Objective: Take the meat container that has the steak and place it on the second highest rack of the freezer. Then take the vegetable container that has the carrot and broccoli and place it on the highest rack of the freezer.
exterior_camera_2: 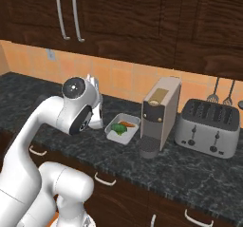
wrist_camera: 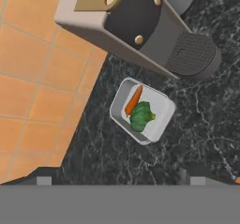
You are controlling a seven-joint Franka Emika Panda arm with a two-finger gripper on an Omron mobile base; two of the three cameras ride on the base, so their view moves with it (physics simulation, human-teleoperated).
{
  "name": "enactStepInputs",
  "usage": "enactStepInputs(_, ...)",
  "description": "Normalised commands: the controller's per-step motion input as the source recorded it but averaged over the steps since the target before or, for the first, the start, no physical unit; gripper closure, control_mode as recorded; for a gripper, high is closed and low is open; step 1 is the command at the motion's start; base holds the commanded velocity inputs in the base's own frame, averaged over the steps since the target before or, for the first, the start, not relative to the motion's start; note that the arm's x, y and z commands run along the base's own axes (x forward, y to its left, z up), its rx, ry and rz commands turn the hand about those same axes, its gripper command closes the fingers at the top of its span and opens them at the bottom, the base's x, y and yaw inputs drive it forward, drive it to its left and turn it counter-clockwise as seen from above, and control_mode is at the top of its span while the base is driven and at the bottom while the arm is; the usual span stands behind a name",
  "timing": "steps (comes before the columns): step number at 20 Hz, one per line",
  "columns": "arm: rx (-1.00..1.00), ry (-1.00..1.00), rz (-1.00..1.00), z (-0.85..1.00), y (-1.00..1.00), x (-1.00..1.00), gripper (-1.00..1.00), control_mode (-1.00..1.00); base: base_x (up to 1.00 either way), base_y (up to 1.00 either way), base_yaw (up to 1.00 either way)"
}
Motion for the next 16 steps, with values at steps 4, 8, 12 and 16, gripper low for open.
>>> enactStepInputs(4,0.0,0.0,0.0,0.0,0.0,0.0,-1.0,1.0,0.36,0.22,-0.24)
enactStepInputs(8,-0.01,0.01,-0.16,-0.18,0.03,0.0,-1.0,-1.0,0.02,0.04,-0.06)
enactStepInputs(12,0.0,0.15,-0.1,-0.44,0.01,0.13,-1.0,-1.0,0.0,0.0,0.0)
enactStepInputs(16,0.02,0.27,-0.05,-0.65,0.02,0.06,-1.0,-1.0,0.0,0.0,0.0)
